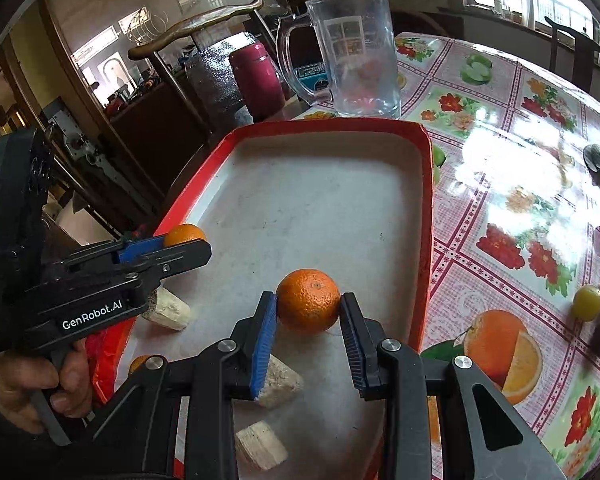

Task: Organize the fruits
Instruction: 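Open the left tool to drop its orange while the right tool releases its orange, then move both tools back toward the lime and tomatoes on the table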

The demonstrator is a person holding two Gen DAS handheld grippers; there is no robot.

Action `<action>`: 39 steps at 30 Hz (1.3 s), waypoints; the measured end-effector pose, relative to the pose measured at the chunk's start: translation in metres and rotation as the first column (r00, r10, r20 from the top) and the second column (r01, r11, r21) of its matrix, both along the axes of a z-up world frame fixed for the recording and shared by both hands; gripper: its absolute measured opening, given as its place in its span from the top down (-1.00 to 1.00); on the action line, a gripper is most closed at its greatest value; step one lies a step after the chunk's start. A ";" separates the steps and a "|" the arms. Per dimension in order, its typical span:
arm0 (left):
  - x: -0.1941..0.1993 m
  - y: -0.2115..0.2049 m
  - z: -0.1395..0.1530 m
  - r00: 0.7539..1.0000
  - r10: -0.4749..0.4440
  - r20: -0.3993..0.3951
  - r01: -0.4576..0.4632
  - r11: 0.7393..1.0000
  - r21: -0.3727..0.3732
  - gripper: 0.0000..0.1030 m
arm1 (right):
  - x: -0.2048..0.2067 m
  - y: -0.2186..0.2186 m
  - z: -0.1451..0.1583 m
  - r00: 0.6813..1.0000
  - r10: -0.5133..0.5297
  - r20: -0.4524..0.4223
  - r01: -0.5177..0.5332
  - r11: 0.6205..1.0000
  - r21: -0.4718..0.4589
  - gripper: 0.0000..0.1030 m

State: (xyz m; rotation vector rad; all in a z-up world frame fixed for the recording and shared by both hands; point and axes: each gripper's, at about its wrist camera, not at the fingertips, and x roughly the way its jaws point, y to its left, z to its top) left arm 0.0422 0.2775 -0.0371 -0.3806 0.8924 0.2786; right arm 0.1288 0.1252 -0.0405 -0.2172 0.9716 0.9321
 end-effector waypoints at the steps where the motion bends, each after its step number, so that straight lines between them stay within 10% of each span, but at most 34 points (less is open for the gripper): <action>1: 0.001 0.001 -0.002 1.000 0.003 -0.010 -0.003 1.000 -0.005 0.42 | 0.001 0.000 0.000 1.000 -0.002 0.003 0.002 1.000 0.006 0.31; 21: -0.011 -0.030 0.030 0.998 0.007 0.057 -0.009 1.000 0.024 0.22 | -0.002 -0.111 0.023 0.988 -0.150 -0.024 0.152 0.982 0.114 0.22; 39: 0.033 -0.138 0.049 0.974 -0.219 0.066 0.216 0.975 0.051 0.22 | 0.025 -0.243 0.013 0.930 -0.366 -0.037 0.368 0.922 0.120 0.22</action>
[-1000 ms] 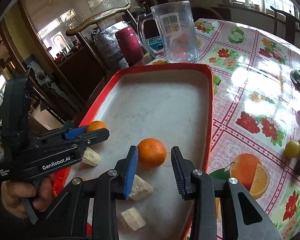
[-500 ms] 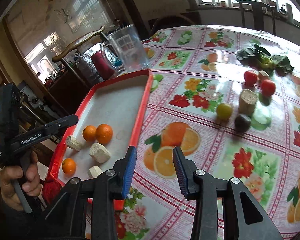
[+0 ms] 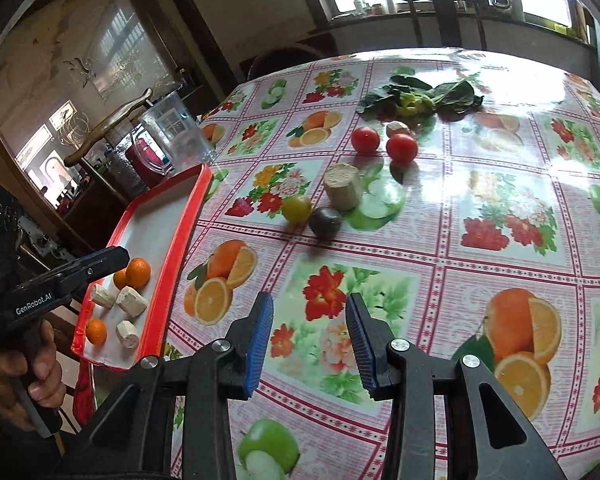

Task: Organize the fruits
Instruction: 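Move both tools back toward the lime and tomatoes on the table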

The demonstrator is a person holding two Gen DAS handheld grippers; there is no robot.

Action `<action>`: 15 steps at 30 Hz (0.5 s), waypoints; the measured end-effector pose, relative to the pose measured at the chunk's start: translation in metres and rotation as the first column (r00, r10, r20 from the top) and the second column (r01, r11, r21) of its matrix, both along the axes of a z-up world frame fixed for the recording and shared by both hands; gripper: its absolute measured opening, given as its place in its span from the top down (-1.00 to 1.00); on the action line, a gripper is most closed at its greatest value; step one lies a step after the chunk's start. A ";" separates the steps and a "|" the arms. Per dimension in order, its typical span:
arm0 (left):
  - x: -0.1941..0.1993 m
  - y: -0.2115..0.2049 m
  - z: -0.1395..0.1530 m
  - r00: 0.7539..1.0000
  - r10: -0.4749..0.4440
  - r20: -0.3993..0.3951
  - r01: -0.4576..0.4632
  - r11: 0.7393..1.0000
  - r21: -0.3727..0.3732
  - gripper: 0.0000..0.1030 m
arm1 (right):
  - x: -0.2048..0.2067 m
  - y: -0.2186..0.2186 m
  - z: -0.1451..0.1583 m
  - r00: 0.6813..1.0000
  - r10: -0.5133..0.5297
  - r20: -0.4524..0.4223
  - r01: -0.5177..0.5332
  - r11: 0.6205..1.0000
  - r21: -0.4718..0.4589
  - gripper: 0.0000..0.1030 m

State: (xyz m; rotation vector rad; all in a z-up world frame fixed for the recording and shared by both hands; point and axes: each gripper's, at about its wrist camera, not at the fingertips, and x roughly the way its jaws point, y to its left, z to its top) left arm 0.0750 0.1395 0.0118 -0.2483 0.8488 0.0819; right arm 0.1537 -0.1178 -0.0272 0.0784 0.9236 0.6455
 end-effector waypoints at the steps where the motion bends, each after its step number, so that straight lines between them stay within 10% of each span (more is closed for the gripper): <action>1: 0.003 -0.006 0.000 1.000 -0.011 0.000 0.011 1.000 0.002 0.22 | 0.001 -0.004 0.000 1.000 -0.006 0.001 0.006 1.000 -0.001 0.22; 15: 0.044 -0.057 -0.013 0.991 -0.123 -0.043 0.124 0.992 0.011 0.22 | 0.031 -0.022 -0.006 0.999 -0.037 0.011 0.037 0.999 -0.019 0.22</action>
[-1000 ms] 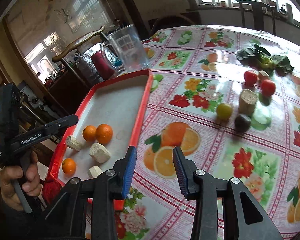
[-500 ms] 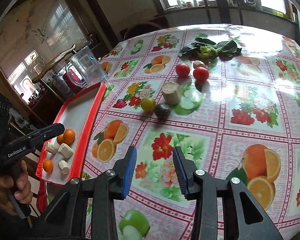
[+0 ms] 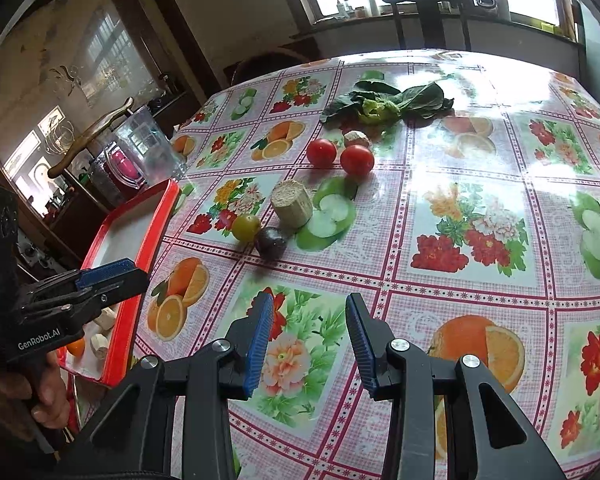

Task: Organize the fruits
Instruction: 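Move both tools back toward the lime and tomatoes on the table, then grasp the yellow-green lime with the left tool while the right tool grips a red tomato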

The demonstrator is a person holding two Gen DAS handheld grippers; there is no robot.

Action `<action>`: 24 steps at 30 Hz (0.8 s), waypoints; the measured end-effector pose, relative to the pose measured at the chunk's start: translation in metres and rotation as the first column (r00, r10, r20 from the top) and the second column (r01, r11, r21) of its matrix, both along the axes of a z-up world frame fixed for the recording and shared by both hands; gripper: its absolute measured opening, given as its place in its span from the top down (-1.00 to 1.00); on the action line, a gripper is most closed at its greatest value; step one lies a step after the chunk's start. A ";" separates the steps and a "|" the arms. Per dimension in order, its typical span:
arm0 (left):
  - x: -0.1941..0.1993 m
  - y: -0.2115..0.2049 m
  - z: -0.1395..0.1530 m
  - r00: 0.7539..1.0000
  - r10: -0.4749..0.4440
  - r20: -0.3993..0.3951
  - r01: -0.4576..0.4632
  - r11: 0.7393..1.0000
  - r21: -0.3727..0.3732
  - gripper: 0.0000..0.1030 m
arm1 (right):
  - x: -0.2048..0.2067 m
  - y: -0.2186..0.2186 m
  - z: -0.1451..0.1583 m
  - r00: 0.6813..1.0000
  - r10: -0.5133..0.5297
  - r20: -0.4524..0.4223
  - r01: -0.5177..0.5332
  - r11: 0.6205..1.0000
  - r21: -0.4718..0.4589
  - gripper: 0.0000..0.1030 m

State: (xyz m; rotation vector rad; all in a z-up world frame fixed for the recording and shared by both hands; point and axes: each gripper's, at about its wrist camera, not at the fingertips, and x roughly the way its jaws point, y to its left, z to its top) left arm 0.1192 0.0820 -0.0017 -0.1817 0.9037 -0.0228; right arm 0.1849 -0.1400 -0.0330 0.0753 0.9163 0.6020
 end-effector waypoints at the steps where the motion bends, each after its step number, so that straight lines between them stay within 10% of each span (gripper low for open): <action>1: 0.004 -0.002 -0.002 1.000 -0.005 -0.005 0.005 1.000 0.001 0.22 | 0.003 0.000 0.000 1.000 -0.001 0.002 0.001 1.000 -0.003 0.22; 24: 0.097 -0.022 -0.043 0.991 -0.087 -0.101 0.090 0.996 0.021 0.22 | 0.128 0.032 -0.020 0.998 -0.062 0.006 0.062 0.997 -0.053 0.19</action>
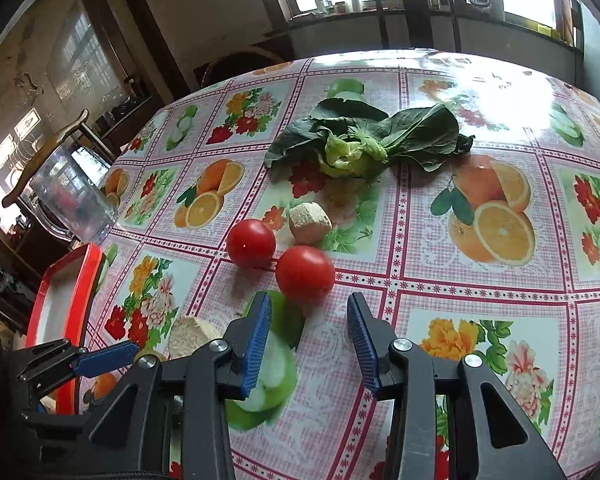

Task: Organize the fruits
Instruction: 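Grasp the yellow-green lime with the left tool while the right tool grips a red tomato, then carry the lime and the tomato toward the tray with both tools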

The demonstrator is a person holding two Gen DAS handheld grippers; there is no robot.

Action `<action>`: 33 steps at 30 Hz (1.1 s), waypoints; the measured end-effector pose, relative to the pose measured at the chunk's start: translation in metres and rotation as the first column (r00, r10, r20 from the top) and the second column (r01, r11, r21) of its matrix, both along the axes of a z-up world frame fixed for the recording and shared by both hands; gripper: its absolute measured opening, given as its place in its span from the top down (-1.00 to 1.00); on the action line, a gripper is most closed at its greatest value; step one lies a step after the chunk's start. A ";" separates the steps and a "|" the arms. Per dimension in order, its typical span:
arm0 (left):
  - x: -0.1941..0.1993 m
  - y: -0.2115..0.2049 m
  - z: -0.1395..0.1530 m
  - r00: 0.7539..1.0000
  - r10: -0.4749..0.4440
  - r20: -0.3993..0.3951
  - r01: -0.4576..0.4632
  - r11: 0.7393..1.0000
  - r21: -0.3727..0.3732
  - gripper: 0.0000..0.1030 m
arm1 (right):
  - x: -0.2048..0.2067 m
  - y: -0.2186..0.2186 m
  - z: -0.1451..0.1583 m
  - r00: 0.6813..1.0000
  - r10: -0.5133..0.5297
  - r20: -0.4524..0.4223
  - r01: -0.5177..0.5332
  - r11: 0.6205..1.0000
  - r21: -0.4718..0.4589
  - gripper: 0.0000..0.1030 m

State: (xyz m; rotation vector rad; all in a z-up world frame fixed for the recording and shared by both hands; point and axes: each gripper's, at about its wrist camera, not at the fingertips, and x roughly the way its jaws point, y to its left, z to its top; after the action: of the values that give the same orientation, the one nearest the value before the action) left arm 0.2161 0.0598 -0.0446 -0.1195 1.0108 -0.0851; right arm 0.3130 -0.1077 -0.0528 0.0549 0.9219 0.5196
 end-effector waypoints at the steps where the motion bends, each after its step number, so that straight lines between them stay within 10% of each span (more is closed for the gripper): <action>1: 0.001 -0.002 0.000 1.000 -0.002 0.006 0.002 1.000 0.010 0.22 | 0.002 0.001 0.000 1.000 -0.001 0.005 0.001 1.000 -0.001 0.19; 8: 0.006 -0.009 -0.001 0.999 -0.032 0.018 0.032 0.999 0.035 0.54 | 0.002 0.013 0.001 0.999 0.008 0.051 -0.005 0.998 -0.055 0.38; 33: -0.092 0.017 0.035 0.993 0.037 0.113 -0.033 0.999 -0.034 0.54 | -0.140 0.005 0.038 0.993 0.090 0.071 -0.095 0.992 0.077 0.39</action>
State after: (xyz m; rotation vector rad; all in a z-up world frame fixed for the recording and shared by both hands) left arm 0.1241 0.0772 -0.0099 -0.1598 0.8931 -0.0750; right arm 0.1727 -0.1022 -0.0147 0.0667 0.8403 0.6411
